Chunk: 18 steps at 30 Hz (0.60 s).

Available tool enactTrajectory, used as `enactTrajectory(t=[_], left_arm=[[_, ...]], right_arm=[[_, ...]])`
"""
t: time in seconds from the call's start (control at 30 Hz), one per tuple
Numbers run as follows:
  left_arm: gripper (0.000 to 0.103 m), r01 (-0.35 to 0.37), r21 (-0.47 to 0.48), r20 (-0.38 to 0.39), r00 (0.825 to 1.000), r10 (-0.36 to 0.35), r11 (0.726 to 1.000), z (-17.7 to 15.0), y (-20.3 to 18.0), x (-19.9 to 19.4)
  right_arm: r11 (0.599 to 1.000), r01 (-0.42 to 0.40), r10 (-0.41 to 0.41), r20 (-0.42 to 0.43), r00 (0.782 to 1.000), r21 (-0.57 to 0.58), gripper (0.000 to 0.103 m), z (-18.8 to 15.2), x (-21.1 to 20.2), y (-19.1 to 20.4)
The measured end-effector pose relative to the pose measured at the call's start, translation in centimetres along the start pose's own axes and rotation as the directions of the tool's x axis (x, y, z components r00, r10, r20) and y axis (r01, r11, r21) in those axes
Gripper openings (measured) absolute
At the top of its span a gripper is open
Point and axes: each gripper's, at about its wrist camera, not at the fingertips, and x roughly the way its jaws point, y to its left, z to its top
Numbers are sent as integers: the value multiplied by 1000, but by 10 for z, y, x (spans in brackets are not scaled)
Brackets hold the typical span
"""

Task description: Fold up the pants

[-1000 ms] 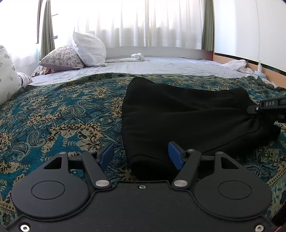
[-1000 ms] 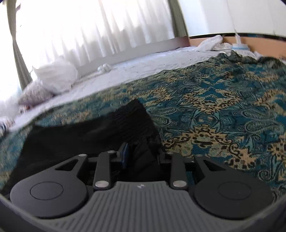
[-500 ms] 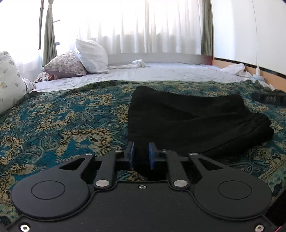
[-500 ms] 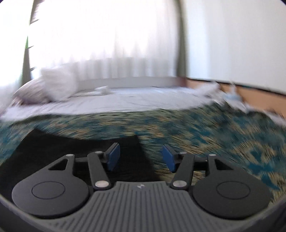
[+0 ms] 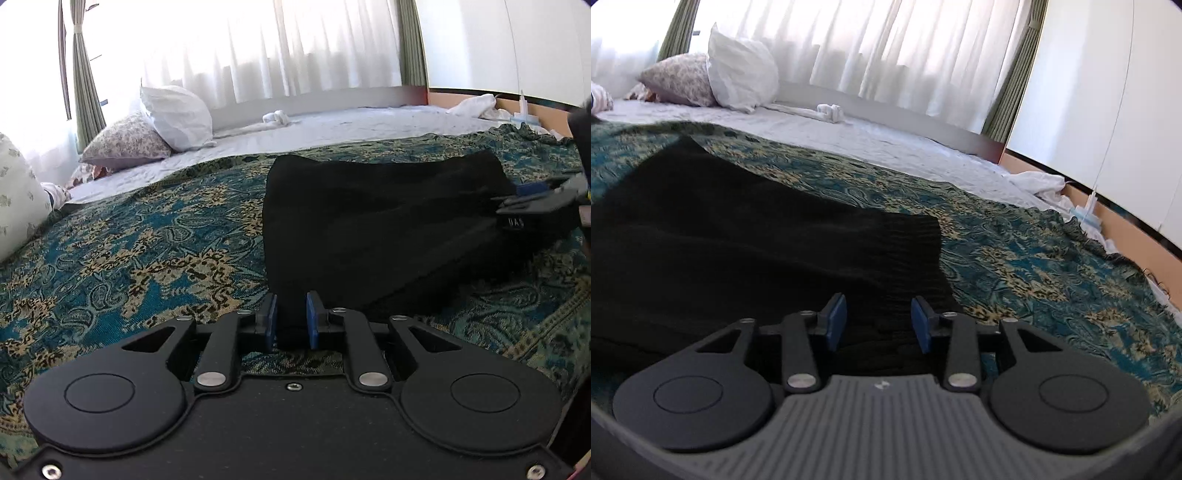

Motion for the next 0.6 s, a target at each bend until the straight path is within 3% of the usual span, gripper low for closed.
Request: enactTrajectory(t=[0.07, 0.2, 0.27, 0.37, 0.47, 0.6], left_arm=[[8, 32, -25, -1, 999, -32, 999, 13, 6, 0], [7, 57, 4, 70, 996, -57, 998, 56, 10, 10], [8, 70, 24, 70, 995, -72, 997, 76, 8, 29], [8, 113, -2, 9, 994, -113, 994, 99, 7, 71], [8, 160, -121, -33, 986, -165, 980, 114, 16, 120], [7, 77, -170, -106, 990, -96, 982, 122, 21, 174]], right_arm=[[1000, -18, 18, 13, 1000, 8, 55, -2, 0, -3], [1000, -17, 18, 26, 1000, -6, 57, -6, -2, -1], [1000, -21, 21, 30, 999, 1, 57, -6, -1, -1], [999, -31, 30, 39, 999, 21, 57, -8, -1, -3], [999, -33, 32, 49, 998, 31, 57, -9, 0, -4], [997, -46, 43, 53, 998, 56, 56, -10, 0, -8]])
